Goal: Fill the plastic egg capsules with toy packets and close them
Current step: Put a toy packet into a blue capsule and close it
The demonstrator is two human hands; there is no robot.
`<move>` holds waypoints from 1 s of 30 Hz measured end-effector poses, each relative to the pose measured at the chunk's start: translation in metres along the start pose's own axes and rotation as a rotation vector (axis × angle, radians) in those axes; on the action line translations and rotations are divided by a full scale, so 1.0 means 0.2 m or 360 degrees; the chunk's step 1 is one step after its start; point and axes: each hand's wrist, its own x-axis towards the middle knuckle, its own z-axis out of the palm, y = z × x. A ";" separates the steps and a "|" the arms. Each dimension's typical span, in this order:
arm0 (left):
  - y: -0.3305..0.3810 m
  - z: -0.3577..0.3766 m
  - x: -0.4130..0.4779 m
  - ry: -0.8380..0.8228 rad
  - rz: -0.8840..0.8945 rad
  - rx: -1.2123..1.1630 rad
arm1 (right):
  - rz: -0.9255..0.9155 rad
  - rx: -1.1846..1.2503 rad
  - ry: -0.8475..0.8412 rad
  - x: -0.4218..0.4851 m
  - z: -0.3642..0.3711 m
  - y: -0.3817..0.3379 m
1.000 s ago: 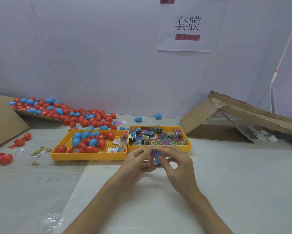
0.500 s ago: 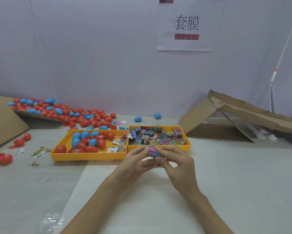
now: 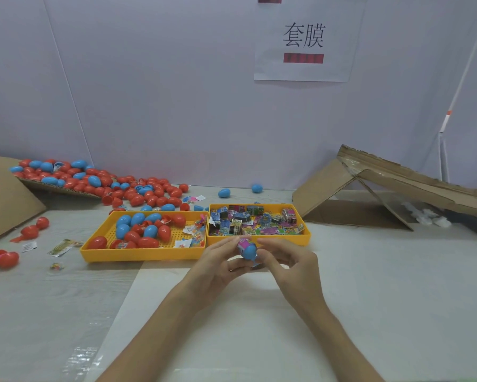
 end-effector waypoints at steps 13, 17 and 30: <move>0.00 -0.01 0.00 0.0014 -0.0010 0.0004 | -0.0064 -0.0036 -0.0079 0.00 0.00 -0.02; -0.01 -0.01 0.00 0.0002 -0.0013 0.0062 | -0.0149 -0.0157 -0.0061 0.00 0.00 -0.03; -0.01 -0.03 0.00 -0.0046 -0.0025 0.0258 | -0.0355 -0.0525 -0.0052 -0.01 0.00 0.01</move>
